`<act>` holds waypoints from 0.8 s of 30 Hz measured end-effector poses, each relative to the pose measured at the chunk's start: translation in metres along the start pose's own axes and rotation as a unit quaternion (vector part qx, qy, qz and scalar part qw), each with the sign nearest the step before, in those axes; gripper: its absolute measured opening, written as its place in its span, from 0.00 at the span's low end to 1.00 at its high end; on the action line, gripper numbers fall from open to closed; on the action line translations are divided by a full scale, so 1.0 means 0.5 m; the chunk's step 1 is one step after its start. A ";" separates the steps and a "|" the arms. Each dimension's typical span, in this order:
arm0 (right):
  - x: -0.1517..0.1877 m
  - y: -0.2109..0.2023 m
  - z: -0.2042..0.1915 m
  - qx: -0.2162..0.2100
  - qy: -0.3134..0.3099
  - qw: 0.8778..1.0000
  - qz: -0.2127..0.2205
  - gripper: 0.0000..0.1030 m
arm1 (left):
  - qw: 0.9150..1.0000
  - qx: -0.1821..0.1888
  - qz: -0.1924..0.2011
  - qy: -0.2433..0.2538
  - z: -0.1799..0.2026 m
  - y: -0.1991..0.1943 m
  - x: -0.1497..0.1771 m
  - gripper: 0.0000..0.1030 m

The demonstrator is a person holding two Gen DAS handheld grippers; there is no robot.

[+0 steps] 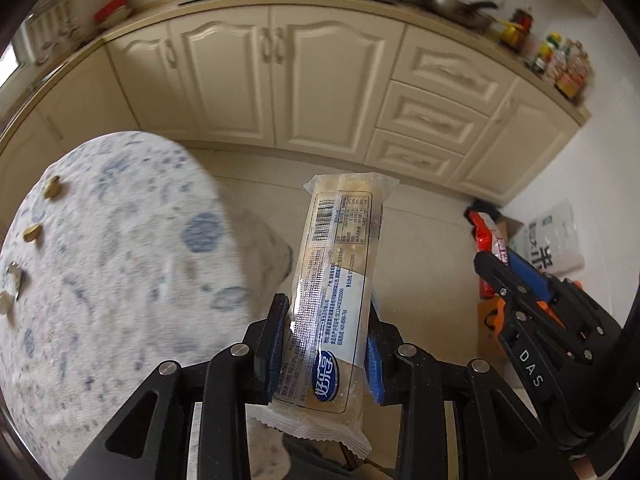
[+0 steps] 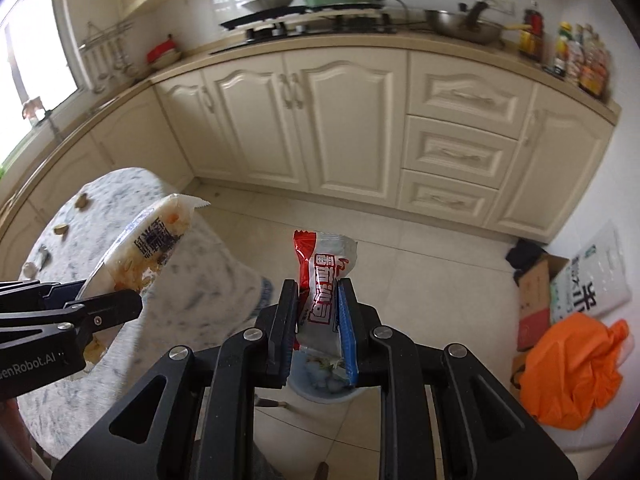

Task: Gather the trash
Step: 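Carry both items to the blue bucket and open both grippers over it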

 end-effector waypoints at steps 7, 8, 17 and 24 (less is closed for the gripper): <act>0.026 -0.002 0.118 0.019 0.060 0.998 -0.003 0.19 | 0.999 -0.007 -0.028 0.036 0.092 0.073 -0.043 0.29; 0.030 -0.002 0.129 0.024 0.063 0.998 -0.003 0.19 | 0.999 -0.009 -0.029 0.038 0.097 0.082 -0.052 0.29; 0.051 0.027 0.180 0.037 0.083 0.996 -0.021 0.19 | 0.998 -0.032 -0.046 0.039 0.126 0.153 -0.104 0.42; 0.050 0.068 0.152 0.024 0.068 0.996 -0.042 0.19 | 0.997 -0.040 -0.057 0.025 0.117 0.171 -0.105 0.47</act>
Point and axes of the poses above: each gripper's, at about its wrist camera, not at the fingertips, and y roughly the way its jaws point, z to its right, x to its underside, the point moved 5 cm from there along y, roughly the way its jaws point, and after that the axes turned 13 degrees about -z, right-handed, at the moved point
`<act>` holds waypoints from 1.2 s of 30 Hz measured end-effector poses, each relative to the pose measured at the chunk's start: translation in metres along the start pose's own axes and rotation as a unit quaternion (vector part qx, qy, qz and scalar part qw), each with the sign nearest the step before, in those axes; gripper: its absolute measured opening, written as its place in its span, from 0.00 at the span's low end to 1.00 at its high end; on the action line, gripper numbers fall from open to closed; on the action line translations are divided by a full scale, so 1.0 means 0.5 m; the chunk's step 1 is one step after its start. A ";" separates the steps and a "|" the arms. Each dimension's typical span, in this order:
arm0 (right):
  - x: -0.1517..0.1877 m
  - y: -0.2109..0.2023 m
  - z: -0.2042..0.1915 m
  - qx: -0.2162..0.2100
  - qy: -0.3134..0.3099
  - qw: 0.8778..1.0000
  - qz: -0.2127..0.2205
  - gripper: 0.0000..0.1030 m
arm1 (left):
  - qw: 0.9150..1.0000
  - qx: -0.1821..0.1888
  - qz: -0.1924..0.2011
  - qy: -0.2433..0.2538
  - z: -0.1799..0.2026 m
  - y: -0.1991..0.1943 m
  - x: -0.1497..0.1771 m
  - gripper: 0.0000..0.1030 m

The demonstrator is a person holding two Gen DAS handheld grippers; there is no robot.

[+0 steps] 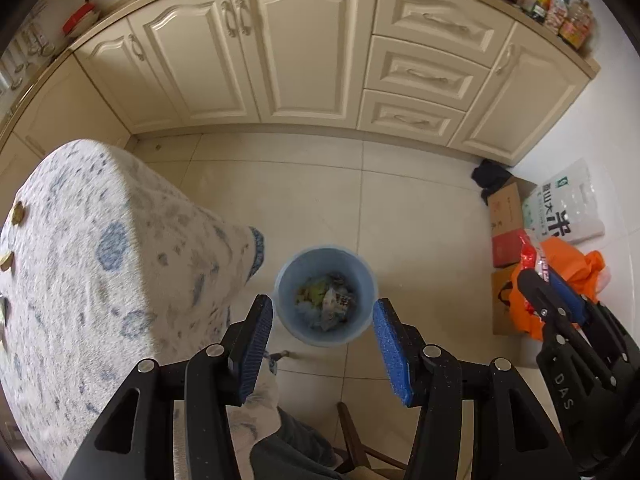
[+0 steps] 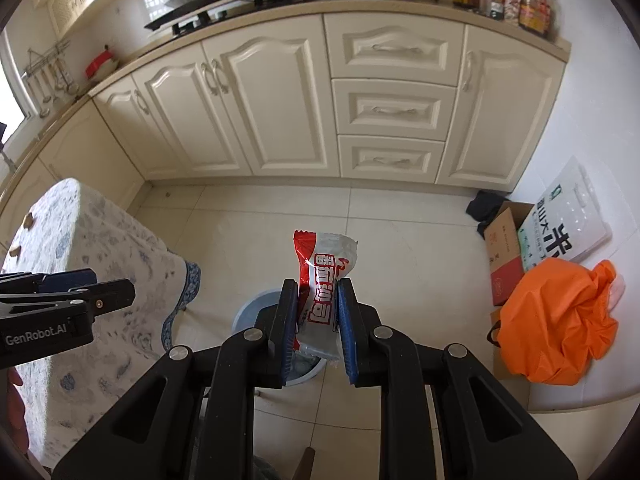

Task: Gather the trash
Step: 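Carry both items to the blue bucket and open both grippers over it, then move both tools back over the trash on the table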

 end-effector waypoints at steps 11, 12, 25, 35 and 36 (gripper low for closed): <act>-0.033 0.023 -0.130 -0.019 -0.055 0.998 -0.018 0.50 | 0.999 -0.019 0.007 -0.043 -0.078 -0.035 0.040 0.49; -0.037 0.024 -0.137 -0.020 -0.054 0.998 -0.022 0.65 | 0.999 -0.021 0.007 -0.047 -0.084 -0.037 0.043 0.49; -0.032 0.027 -0.147 0.012 -0.053 0.998 -0.018 0.91 | 0.999 -0.012 0.000 -0.051 -0.117 -0.046 0.080 0.49; -0.020 0.010 -0.143 0.020 -0.051 0.998 -0.013 0.91 | 0.999 -0.007 0.001 -0.049 -0.111 -0.046 0.088 0.49; -0.018 0.007 -0.145 0.021 -0.052 0.998 -0.012 0.91 | 0.999 -0.008 0.002 -0.050 -0.112 -0.048 0.091 0.49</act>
Point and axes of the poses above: each gripper's, at about its wrist camera, not at the fingertips, and y roughly the way its jaws point, z to its right, x to its underside, the point moved 5 cm from there along y, roughly the way its jaws point, and after that the axes turned 13 degrees about -z, right-handed, at the moved point
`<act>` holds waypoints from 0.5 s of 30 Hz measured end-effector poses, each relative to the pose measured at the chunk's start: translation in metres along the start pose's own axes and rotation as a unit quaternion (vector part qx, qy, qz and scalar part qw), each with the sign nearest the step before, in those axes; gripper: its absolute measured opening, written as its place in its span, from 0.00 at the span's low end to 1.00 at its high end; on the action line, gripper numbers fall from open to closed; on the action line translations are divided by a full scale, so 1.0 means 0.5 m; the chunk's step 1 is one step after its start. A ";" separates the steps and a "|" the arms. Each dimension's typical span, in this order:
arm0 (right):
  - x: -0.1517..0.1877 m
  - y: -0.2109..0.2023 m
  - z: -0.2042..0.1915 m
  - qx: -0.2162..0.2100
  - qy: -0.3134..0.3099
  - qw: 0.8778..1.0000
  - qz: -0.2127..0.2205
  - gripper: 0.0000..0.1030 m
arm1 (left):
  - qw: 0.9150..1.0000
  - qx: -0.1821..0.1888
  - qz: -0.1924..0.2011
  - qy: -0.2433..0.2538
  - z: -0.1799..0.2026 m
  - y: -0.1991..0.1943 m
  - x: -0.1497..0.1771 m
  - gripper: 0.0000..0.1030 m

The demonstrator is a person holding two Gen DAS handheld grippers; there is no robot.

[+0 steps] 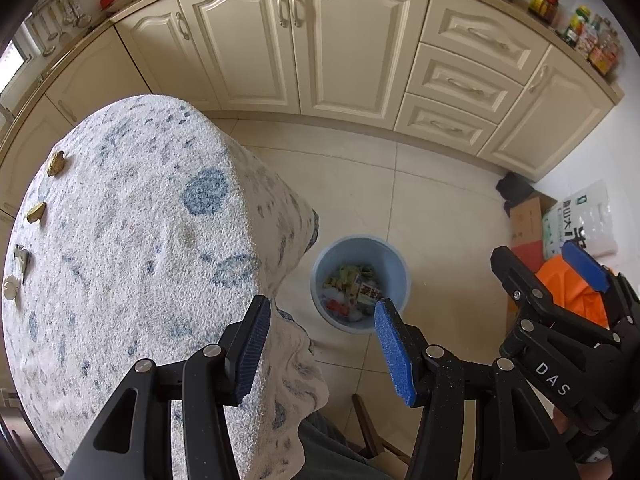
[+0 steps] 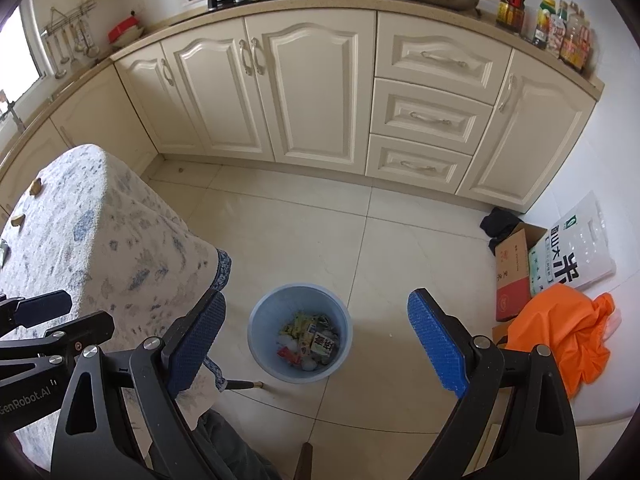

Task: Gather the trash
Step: 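Move both tools back over the trash on the table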

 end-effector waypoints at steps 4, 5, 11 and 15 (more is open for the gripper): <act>0.005 -0.007 -0.009 0.000 -0.004 1.000 0.002 0.91 | 1.000 0.001 0.003 -0.002 -0.005 -0.007 0.009 0.49; 0.007 -0.010 -0.013 0.001 -0.005 1.000 0.002 0.91 | 1.000 0.000 0.003 -0.002 -0.007 -0.009 0.013 0.49; 0.015 -0.032 -0.034 -0.003 -0.013 1.000 0.012 0.91 | 1.000 0.000 0.011 -0.011 -0.027 -0.029 0.041 0.49; 0.018 -0.053 -0.061 -0.005 -0.027 0.999 0.023 0.91 | 1.000 0.001 0.019 -0.024 -0.055 -0.048 0.065 0.51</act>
Point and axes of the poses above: each gripper's, at about its wrist camera, not at the fingertips, and y roughly the way its jaws point, z to its right, x to its underside, the point moved 5 cm from there along y, roughly the way its jaws point, and after that the axes turned 13 degrees about -z, right-handed, at the moved point
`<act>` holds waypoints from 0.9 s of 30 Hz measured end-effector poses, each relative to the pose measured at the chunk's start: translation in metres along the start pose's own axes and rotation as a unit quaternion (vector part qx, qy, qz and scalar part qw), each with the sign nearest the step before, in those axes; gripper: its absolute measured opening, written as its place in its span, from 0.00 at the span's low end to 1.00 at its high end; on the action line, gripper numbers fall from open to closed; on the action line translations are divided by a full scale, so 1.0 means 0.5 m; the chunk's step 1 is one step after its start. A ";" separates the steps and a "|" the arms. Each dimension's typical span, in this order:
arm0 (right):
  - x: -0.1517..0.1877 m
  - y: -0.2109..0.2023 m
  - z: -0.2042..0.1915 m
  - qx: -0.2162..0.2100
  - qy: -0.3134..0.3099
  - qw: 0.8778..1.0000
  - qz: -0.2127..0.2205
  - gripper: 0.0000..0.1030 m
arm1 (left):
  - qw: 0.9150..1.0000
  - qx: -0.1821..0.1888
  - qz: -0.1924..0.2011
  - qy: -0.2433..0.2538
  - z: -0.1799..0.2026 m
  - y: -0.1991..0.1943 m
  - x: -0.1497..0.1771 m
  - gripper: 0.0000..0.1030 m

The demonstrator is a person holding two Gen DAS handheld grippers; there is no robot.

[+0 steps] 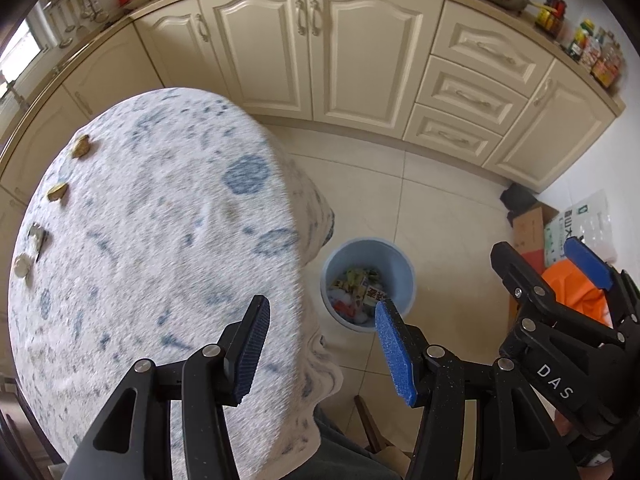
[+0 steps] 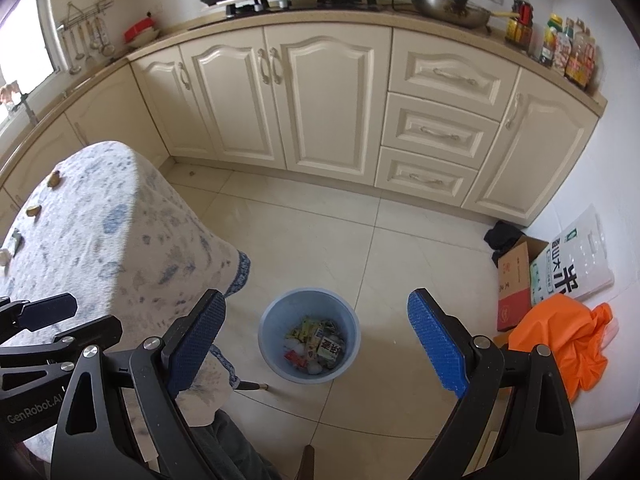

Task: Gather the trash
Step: 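Move both tools back over the trash on the table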

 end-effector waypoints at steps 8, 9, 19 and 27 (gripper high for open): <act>0.003 -0.039 -0.102 -0.017 -0.050 0.998 0.021 0.91 | 0.999 -0.003 0.020 -0.043 -0.099 -0.046 0.067 0.54; 0.003 -0.043 -0.118 -0.020 -0.057 0.998 0.023 0.91 | 0.999 -0.005 0.022 -0.048 -0.113 -0.053 0.078 0.55; 0.014 -0.066 -0.334 -0.053 -0.147 0.987 0.036 0.91 | 0.989 -0.025 0.039 -0.138 -0.307 -0.106 0.182 0.61; 0.022 -0.068 -0.522 -0.079 -0.212 0.974 0.032 0.92 | 0.974 -0.046 0.041 -0.220 -0.471 -0.130 0.251 0.64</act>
Point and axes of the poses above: each gripper's, at about its wrist camera, not at the fingertips, and y roughly the way its jaws point, z to its right, x to its underside, the point moved 5 cm from there along y, roughly the way its jaws point, and after that the axes turned 13 degrees about -z, right-handed, at the moved point
